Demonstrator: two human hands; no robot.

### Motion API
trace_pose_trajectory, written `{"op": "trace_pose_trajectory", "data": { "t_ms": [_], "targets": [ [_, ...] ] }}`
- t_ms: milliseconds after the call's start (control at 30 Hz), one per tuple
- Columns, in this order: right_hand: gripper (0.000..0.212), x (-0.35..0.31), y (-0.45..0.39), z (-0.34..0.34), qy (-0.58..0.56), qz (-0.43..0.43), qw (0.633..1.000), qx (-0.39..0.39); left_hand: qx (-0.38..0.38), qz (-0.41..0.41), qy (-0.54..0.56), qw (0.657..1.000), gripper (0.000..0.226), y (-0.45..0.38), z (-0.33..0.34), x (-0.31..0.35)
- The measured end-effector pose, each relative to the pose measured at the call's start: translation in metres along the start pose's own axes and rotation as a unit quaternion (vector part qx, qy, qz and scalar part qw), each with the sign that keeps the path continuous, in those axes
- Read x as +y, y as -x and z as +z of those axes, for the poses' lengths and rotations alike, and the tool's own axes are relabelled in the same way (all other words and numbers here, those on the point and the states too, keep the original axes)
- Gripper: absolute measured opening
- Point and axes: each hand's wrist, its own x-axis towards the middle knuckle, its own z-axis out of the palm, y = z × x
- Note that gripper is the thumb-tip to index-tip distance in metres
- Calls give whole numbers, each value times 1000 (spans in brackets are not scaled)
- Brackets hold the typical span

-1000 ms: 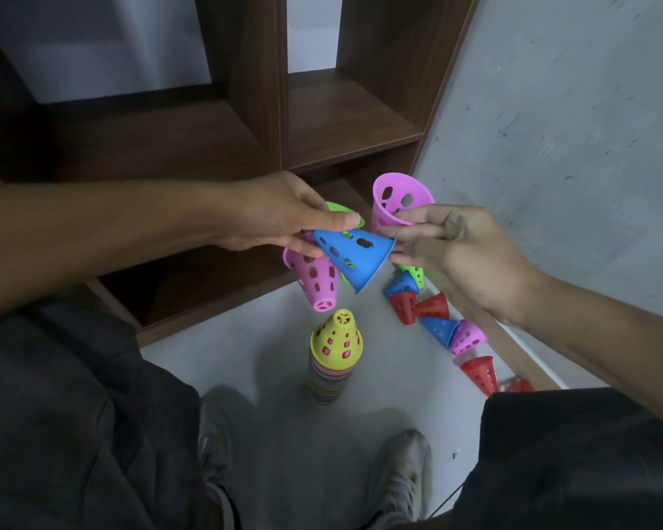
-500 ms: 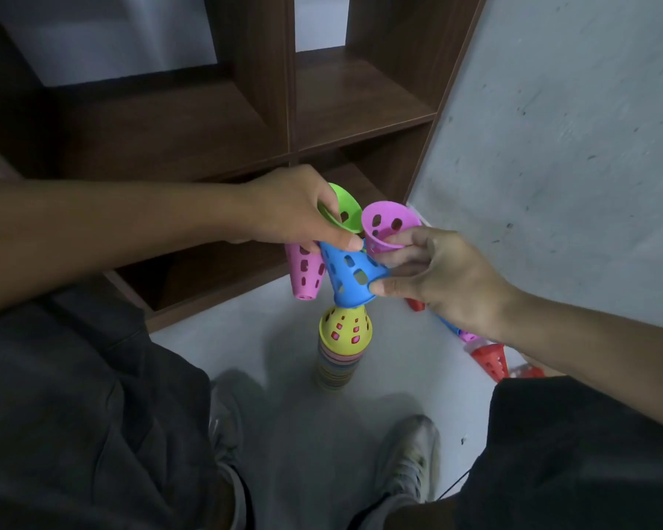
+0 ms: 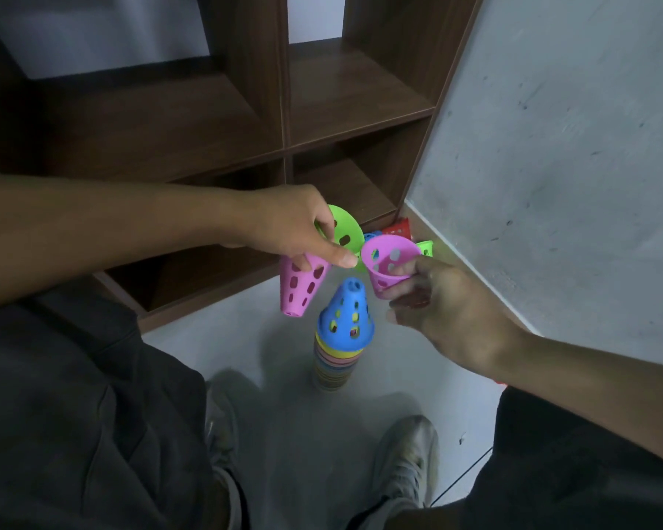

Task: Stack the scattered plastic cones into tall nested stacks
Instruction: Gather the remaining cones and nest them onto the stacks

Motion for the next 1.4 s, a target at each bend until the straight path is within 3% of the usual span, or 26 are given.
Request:
{"op": "trace_pose_trajectory", "data": {
  "t_ms": [100, 233, 467, 567, 767, 833, 1100, 1400],
  "targets": [
    [19, 0, -5, -6, -18, -19, 998, 50, 0, 3, 8, 1000, 41, -5, -5, -5],
    [6, -9, -11, -17, -75, -57, 994, 56, -9, 9, -12, 1000, 35, -12, -14, -12],
    [29, -22, -15, -26, -117, -110, 986, 33, -5, 27, -85, 996, 41, -14, -29, -18],
    [37, -26, -15, -27, -145, -106, 984, -14, -6, 11, -96, 995, 41, -15, -33, -18],
    [45, -22, -13, -19, -213, -4, 964, -160, 3, 0, -74, 997, 37, -13, -41, -20],
    [39, -16, -12, -15, -215, 28, 959, -184, -1, 9, -76, 997, 38, -11, -42, -20],
    [34, -1, -13, -9, -145, 180, 954, -192, -11, 25, -69, 997, 53, -8, -42, -15],
    [28, 13, -20, 2, -59, 195, 954, -221, -15, 34, -66, 997, 54, -4, -40, -1]
  ]
}}
